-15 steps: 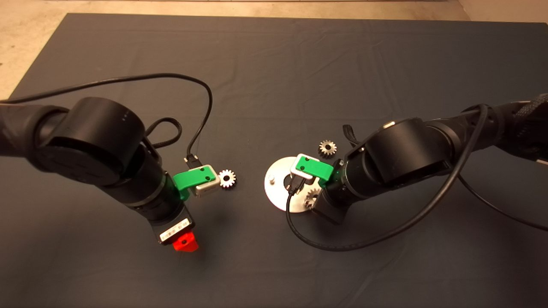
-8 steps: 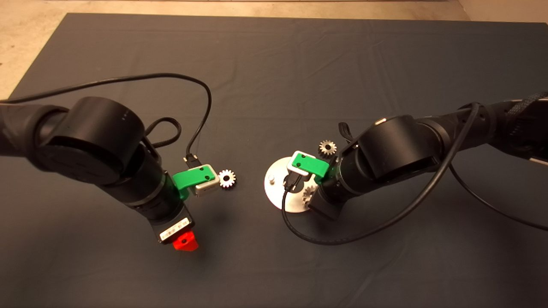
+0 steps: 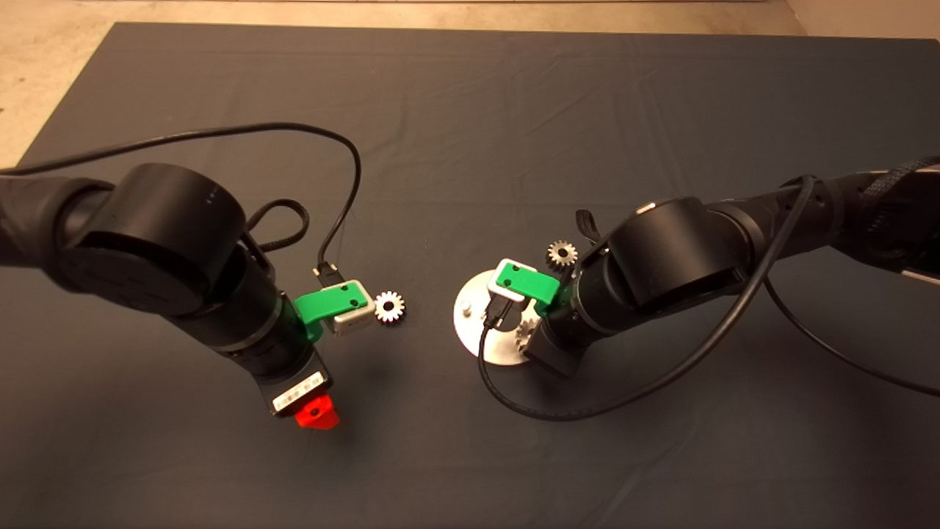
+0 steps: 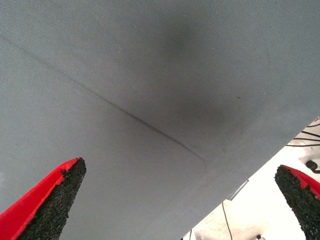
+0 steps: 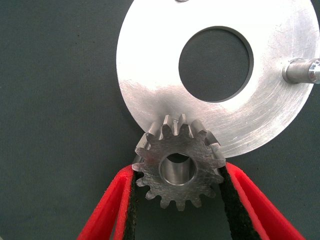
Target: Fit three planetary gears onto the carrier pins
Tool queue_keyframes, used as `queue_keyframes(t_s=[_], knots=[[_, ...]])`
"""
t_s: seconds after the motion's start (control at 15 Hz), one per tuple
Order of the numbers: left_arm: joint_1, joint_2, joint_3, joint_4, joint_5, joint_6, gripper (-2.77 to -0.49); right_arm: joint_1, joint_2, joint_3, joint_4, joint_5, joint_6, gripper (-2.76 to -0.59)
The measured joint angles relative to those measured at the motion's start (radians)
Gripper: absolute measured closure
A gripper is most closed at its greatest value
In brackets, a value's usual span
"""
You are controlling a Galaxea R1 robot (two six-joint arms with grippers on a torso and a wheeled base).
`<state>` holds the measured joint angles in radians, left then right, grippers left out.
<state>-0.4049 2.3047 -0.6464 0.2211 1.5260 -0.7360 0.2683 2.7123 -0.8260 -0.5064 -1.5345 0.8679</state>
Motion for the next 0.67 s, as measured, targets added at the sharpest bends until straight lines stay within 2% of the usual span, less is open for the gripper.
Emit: queue_keyframes(t_s=[0.47,0.67], knots=[[-0.012,0.000,0.000,0.000,0.000,0.000,-2.77,-0.008,0.000,0.000,-0.002,0.000,0.000,-1.05],[-0.017,0.000,0.000,0.000,0.000,-0.002,-2.77,-0.030,0.000,0.000,-0.005,0.000,0.000,-1.05]])
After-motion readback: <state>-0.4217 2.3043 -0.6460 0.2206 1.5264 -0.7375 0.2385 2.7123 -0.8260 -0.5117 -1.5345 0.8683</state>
